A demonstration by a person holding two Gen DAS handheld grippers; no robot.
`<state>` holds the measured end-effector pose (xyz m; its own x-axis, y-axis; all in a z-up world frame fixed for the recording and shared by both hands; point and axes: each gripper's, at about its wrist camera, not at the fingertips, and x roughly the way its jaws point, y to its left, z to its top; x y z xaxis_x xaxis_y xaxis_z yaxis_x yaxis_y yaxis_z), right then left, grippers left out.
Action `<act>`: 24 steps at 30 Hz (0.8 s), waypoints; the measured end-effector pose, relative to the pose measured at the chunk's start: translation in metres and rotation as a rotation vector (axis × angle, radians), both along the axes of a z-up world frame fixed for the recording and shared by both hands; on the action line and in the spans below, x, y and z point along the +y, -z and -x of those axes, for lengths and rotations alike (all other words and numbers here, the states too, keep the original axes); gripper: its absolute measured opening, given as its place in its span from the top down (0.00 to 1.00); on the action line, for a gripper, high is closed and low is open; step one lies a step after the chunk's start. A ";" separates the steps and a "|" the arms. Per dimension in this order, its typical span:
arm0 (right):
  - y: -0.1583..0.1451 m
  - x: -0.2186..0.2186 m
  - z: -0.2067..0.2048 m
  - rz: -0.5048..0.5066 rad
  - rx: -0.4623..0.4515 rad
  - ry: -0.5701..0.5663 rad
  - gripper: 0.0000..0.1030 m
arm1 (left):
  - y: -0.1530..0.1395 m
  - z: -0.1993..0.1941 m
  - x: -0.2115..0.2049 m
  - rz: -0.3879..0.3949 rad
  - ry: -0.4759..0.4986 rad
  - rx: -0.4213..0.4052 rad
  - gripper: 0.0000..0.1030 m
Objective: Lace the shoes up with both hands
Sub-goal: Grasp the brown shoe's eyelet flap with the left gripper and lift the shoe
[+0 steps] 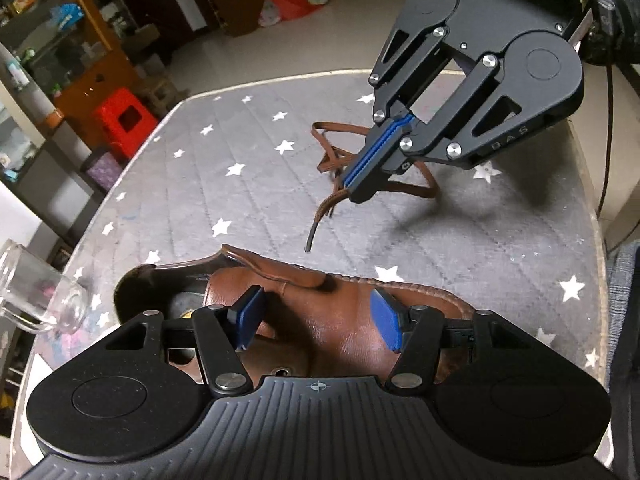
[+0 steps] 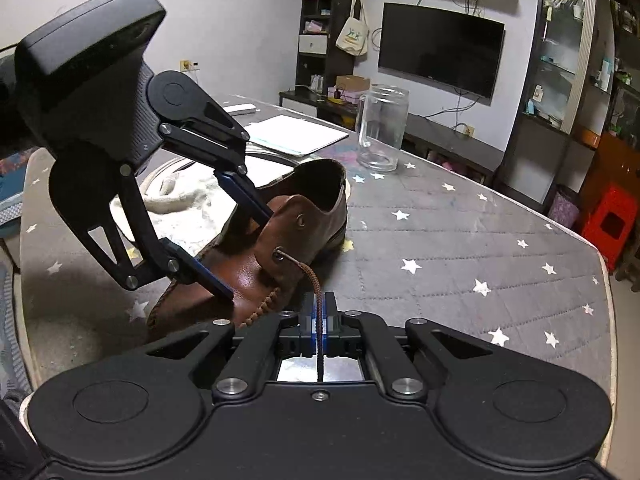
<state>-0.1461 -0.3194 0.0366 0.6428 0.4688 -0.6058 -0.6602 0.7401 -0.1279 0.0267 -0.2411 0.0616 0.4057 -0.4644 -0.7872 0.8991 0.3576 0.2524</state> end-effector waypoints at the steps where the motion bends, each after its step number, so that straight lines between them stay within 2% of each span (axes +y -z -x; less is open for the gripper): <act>1: 0.000 0.001 0.000 0.001 0.001 0.000 0.98 | 0.000 -0.001 0.000 0.003 0.000 0.011 0.43; 10: 0.002 0.005 -0.002 0.011 0.008 -0.010 0.98 | 0.005 -0.009 -0.003 0.024 0.000 0.046 0.42; 24: 0.005 0.013 -0.006 0.032 0.014 -0.020 0.98 | -0.002 -0.010 0.003 0.007 0.038 0.045 0.44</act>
<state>-0.1406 -0.3060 0.0313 0.6247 0.4614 -0.6299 -0.6768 0.7223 -0.1421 0.0366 -0.2381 0.0636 0.3520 -0.4844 -0.8009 0.9224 0.3247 0.2090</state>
